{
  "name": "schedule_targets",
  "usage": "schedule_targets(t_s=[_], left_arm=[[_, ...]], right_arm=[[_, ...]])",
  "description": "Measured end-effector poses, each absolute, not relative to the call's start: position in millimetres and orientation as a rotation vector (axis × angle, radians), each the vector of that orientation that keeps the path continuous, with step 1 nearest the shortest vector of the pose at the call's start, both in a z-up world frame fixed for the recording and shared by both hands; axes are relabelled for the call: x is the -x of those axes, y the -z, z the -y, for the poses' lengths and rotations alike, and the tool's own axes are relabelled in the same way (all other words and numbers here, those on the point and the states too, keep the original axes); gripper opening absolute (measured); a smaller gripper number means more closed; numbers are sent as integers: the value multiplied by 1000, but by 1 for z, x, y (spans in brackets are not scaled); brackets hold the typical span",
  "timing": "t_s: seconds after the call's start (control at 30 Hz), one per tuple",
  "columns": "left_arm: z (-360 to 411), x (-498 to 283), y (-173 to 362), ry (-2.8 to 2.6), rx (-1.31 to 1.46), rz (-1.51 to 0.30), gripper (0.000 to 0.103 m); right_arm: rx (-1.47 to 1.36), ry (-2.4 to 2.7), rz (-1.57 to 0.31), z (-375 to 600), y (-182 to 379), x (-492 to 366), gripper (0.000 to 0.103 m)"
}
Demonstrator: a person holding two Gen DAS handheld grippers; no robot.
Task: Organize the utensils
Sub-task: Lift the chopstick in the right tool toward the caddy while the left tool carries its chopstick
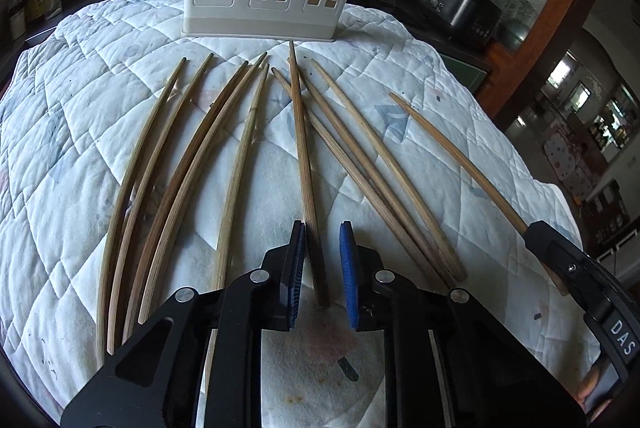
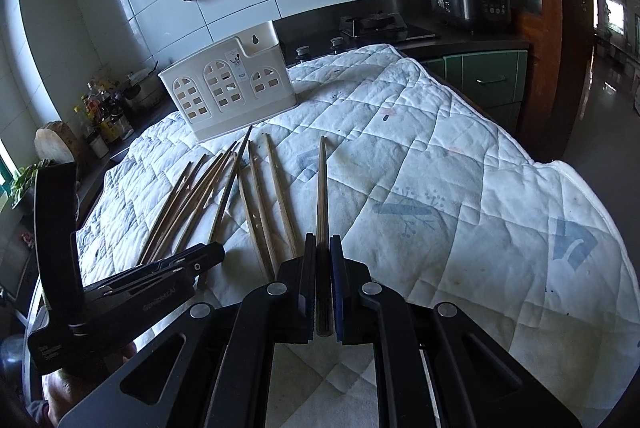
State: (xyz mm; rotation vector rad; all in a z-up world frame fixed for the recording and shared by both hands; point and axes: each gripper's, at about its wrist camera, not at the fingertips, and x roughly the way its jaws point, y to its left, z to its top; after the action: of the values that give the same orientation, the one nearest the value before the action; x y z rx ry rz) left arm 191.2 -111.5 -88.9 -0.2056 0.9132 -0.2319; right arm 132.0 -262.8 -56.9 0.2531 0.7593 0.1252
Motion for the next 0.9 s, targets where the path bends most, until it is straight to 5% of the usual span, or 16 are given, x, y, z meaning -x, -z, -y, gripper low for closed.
schedule_targets(t_s=[0.53, 0.9], left_arm=[[119, -198, 75, 239, 74, -951, 5], [93, -176, 1, 318, 60, -722, 5]], right_arm=[[-221, -134, -720, 266, 41, -128, 7], [-120, -228, -632, 264, -19, -147, 7]])
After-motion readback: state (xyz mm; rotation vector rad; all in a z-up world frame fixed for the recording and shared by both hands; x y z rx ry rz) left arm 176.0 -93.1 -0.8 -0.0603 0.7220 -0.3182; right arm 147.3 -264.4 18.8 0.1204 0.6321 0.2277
